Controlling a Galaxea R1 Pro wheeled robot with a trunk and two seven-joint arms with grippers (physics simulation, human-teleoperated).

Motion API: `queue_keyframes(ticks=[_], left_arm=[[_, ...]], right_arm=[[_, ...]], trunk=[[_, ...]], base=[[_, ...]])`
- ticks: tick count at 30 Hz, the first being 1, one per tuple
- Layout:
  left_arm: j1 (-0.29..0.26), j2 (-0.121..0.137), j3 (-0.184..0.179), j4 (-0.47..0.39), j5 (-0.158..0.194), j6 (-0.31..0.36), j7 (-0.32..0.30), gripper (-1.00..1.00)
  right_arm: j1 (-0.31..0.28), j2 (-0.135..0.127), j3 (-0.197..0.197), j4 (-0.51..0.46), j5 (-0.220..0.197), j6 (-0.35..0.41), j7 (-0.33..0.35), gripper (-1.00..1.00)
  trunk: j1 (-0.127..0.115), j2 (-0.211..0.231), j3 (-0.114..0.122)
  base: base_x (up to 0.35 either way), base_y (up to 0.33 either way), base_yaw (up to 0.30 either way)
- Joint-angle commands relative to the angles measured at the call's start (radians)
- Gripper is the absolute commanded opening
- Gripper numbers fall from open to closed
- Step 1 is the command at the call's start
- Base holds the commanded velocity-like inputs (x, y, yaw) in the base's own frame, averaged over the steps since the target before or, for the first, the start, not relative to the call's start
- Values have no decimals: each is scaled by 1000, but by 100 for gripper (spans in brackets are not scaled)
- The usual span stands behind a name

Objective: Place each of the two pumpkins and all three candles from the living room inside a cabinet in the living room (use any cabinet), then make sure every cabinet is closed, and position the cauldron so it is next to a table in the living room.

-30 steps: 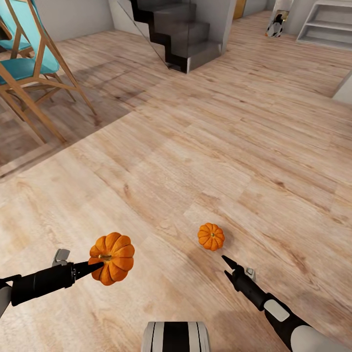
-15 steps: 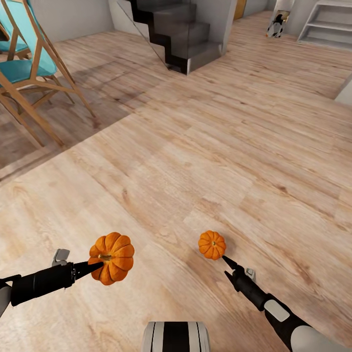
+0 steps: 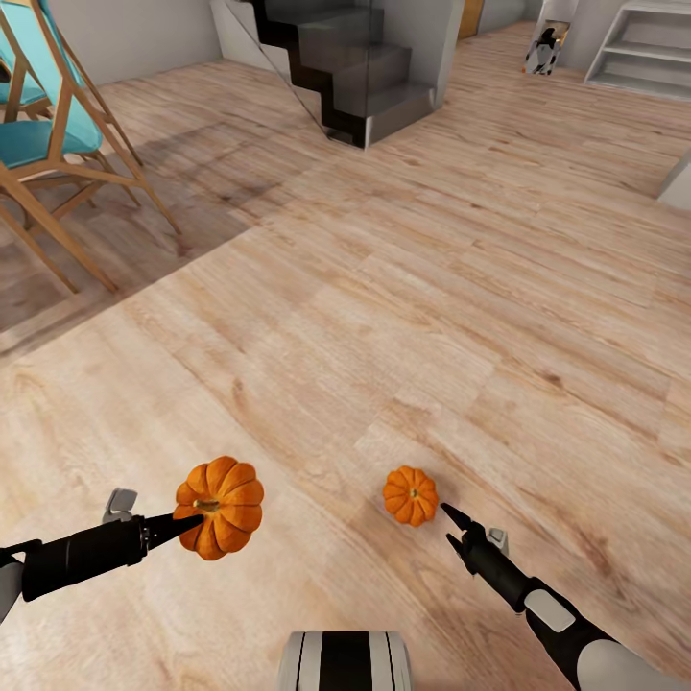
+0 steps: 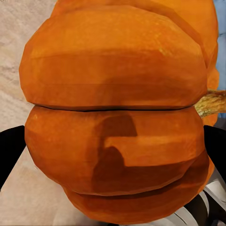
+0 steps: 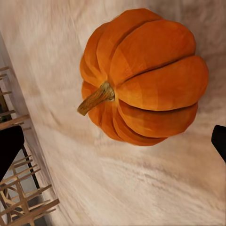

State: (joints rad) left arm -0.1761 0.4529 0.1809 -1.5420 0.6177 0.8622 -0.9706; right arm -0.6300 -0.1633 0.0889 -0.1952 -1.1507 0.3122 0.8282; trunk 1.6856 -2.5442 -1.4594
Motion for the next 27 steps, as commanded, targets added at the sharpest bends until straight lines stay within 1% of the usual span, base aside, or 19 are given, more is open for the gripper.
queue_keyframes(ticks=[1, 9, 13, 18, 27], left_arm=[[0, 0, 0, 0, 2, 5, 1, -100], [0, 0, 0, 1, 2, 5, 1, -100], [0, 0, 1, 3, 2, 5, 1, -100], [0, 0, 2, 2, 3, 5, 0, -100], [0, 0, 2, 2, 5, 5, 0, -100]], right_arm=[[0, -1, 8, 0, -11, 5, 1, 100], [0, -1, 8, -1, -11, 4, -8, 100], [0, -1, 9, -2, -27, 4, -26, 100], [0, -1, 9, -3, -33, 4, -31, 100], [0, 0, 8, -3, -34, 3, -57, 100]], trunk=[[0, 0, -1], [0, 0, -1], [0, 0, -1], [0, 0, -1], [4, -2, -35]], base=[[187, -61, 0], [90, -35, 0], [27, -14, 0], [3, -2, 0], [0, 0, 0]])
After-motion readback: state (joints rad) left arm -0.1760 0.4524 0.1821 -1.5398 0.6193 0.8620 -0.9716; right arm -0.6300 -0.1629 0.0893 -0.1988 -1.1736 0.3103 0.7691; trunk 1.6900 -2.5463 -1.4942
